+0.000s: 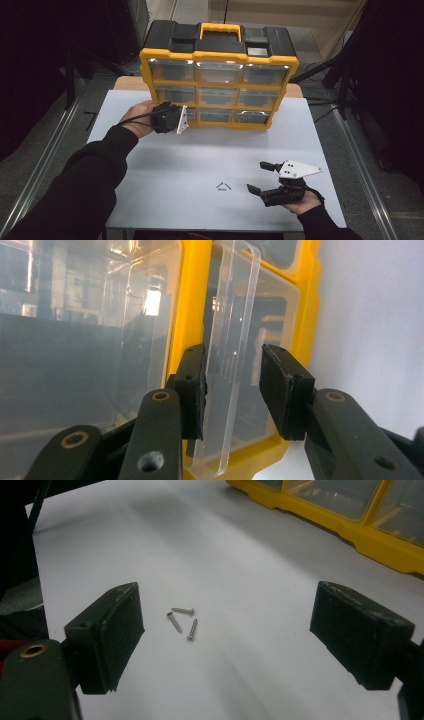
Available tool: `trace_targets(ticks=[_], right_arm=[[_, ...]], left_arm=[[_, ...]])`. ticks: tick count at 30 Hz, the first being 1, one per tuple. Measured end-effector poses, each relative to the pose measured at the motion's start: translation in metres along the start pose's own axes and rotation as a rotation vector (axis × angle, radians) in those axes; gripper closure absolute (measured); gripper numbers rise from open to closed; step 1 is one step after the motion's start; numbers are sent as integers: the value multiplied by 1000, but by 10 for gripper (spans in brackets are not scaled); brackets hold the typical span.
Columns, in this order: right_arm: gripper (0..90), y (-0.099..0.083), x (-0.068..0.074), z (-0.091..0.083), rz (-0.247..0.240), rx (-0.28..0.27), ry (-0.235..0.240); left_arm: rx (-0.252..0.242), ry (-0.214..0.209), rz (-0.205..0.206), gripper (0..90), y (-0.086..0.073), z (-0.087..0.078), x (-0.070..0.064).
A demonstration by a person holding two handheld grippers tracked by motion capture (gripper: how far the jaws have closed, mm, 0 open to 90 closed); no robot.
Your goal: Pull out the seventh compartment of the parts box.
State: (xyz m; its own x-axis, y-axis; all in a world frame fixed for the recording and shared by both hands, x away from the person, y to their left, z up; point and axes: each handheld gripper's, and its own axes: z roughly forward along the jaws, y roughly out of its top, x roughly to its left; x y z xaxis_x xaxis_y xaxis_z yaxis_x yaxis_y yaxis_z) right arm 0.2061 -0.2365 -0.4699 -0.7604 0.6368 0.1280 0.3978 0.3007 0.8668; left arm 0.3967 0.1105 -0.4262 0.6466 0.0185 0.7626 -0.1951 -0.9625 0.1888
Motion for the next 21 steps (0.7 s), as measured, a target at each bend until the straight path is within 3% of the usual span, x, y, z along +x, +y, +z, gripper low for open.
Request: trace_targets(ticks=[2, 5, 8, 10, 21], right_arm=[[148, 0, 0, 0, 0, 0, 0], [149, 0, 0, -1, 4, 3, -1], [150, 0, 0, -1, 2, 2, -1], [151, 0, 0, -1, 2, 2, 0], [154, 0, 0, 0, 0, 3, 3]], left_arm=[[-5, 27, 9, 646, -1, 0, -2], [-11, 40, -8, 706, -1, 0, -2], [-7, 58, 22, 710, -2, 0, -4], [-25, 63, 9, 712, -2, 2, -5], [-17, 82, 39, 723, -3, 2, -8]])
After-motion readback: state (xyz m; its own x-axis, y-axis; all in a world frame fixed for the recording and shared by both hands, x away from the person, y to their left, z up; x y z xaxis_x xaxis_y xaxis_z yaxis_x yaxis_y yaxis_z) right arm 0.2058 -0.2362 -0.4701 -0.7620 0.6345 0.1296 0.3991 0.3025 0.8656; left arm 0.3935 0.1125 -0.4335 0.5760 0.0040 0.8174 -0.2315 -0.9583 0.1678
